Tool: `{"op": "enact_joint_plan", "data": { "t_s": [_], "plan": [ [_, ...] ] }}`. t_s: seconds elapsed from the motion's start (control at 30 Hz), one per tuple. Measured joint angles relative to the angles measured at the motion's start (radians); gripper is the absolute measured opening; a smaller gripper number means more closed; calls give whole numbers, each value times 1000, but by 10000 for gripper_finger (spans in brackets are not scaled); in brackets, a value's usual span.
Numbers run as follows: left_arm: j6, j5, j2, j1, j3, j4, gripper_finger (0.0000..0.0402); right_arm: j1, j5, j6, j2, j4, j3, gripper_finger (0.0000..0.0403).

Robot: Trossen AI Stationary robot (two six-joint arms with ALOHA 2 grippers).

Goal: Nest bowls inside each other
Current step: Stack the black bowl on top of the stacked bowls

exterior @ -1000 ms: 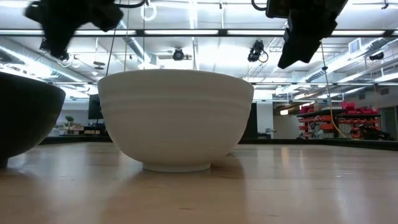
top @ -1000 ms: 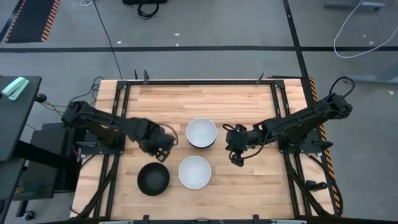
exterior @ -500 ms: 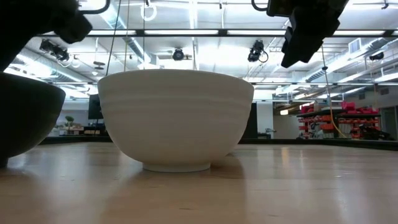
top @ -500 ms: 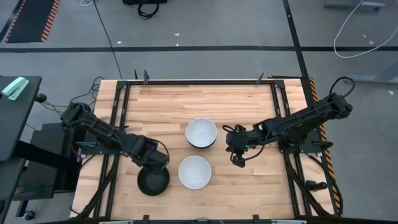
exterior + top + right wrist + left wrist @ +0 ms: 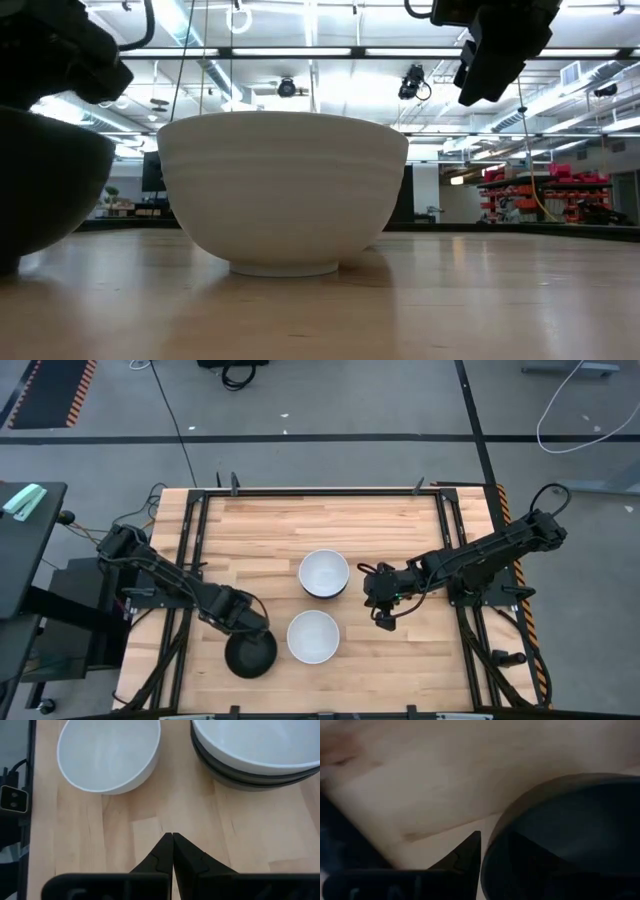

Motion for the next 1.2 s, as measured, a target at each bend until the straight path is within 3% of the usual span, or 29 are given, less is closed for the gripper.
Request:
{"op": "enact_joint_plan", "data": {
  "t_s": [0.47, 0.87, 1.03, 1.2],
  "plan": [
    [-18, 26, 0, 1, -100, 123, 102, 0, -12, 3, 0, 1, 0, 15],
    [-29, 32, -7, 11, -95, 132, 12, -9, -18, 15, 0, 4, 0, 9],
    [-16, -5, -8, 31, -60, 87, 21, -3, -34, 20, 0, 3, 0, 10],
    [72, -15, -8, 80, 21, -58, 11, -4, -34, 27, 0, 4, 0, 12]
  ]
}}
